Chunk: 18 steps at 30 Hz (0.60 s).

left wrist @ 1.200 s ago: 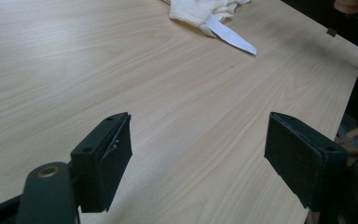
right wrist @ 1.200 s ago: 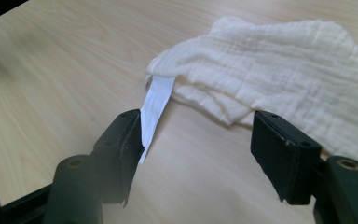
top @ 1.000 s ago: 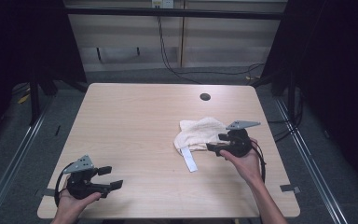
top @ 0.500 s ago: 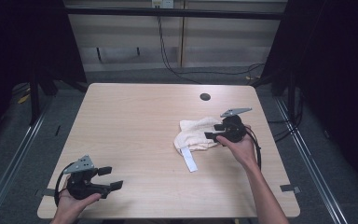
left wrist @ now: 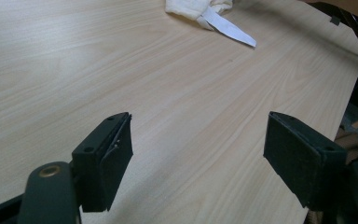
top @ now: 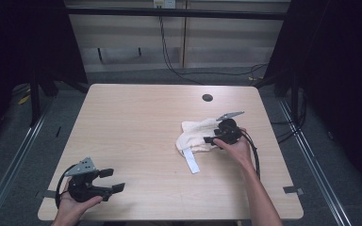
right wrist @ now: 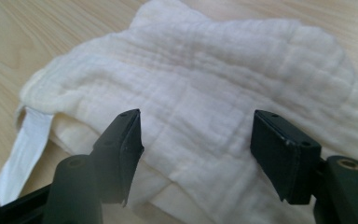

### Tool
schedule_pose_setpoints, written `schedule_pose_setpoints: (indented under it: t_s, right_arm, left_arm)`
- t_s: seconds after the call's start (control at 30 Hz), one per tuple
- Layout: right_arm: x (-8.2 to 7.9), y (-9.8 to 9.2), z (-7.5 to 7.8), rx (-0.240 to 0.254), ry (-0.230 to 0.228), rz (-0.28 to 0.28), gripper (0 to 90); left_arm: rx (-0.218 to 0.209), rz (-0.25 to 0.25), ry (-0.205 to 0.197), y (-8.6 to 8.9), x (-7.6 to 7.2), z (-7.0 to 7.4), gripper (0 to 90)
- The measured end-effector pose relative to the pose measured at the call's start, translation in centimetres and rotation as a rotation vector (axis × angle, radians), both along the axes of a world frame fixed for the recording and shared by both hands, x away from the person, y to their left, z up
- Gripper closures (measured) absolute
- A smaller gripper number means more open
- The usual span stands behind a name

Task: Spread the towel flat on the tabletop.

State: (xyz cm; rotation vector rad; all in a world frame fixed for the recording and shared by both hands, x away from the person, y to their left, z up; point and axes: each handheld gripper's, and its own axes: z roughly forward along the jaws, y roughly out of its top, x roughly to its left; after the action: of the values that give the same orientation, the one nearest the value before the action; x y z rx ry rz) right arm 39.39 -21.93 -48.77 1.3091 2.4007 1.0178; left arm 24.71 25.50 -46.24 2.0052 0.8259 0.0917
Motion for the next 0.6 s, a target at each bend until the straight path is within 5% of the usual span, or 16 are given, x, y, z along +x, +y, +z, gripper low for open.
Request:
schedule_pose_setpoints:
  t_s: [0.33, 0.6]
  right_arm:
    - [0.1, 1.0, -1.0, -0.087, 0.008, 0.002, 37.8]
    - [0.3, 1.2, -0.6, -0.09, 0.037, -0.005, 61.4]
  left_arm:
    - [-0.004, 0.005, -0.005, 0.1, 0.0, 0.0, 23.3]
    - [-0.012, -0.003, -0.016, 0.2, -0.2, 0.3, 23.3]
